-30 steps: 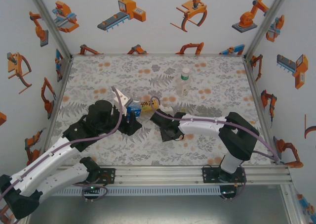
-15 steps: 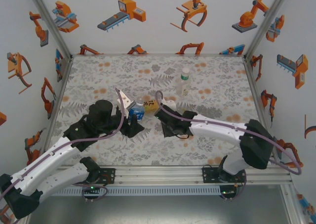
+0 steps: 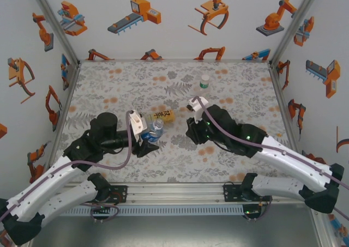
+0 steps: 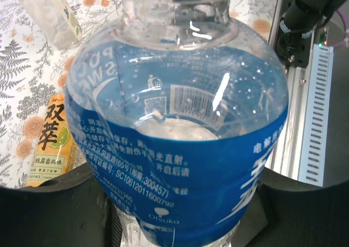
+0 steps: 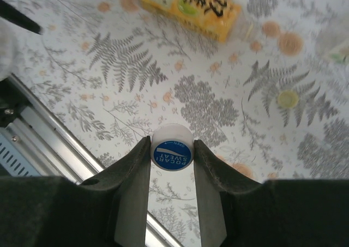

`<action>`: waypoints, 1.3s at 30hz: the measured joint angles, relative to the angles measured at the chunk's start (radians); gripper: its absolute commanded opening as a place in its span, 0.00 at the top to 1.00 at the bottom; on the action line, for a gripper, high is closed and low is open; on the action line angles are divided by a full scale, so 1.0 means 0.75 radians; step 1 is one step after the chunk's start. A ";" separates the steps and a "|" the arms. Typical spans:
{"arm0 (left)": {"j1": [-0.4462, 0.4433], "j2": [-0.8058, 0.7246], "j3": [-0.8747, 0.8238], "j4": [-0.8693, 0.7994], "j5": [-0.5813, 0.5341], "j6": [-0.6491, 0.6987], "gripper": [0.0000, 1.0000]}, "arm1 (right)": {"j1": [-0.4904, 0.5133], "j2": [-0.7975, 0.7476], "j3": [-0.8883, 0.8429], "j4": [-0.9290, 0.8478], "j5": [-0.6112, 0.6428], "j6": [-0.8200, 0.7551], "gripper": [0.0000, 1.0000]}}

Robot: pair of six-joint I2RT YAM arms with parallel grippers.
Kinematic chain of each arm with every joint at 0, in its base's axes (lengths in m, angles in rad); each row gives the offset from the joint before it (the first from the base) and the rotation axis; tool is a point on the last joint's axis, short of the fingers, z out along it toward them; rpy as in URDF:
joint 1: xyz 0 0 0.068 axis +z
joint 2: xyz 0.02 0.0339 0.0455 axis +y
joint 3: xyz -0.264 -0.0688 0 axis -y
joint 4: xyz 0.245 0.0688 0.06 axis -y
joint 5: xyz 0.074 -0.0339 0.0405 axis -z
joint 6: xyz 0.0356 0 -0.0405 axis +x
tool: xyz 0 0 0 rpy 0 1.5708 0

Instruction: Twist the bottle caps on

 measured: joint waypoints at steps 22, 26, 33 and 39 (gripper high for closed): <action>-0.116 0.155 0.207 -0.346 0.056 0.281 1.00 | 0.022 0.030 0.359 -0.109 -0.676 -0.532 0.97; -0.157 0.176 0.217 -0.373 0.023 0.294 1.00 | 0.029 0.057 0.390 -0.110 -0.710 -0.554 0.97; -0.191 0.198 0.239 -0.399 -0.007 0.296 1.00 | 0.053 0.089 0.402 -0.110 -0.760 -0.573 0.97; -0.201 0.218 0.252 -0.410 -0.021 0.295 1.00 | 0.071 0.109 0.402 -0.109 -0.767 -0.575 0.98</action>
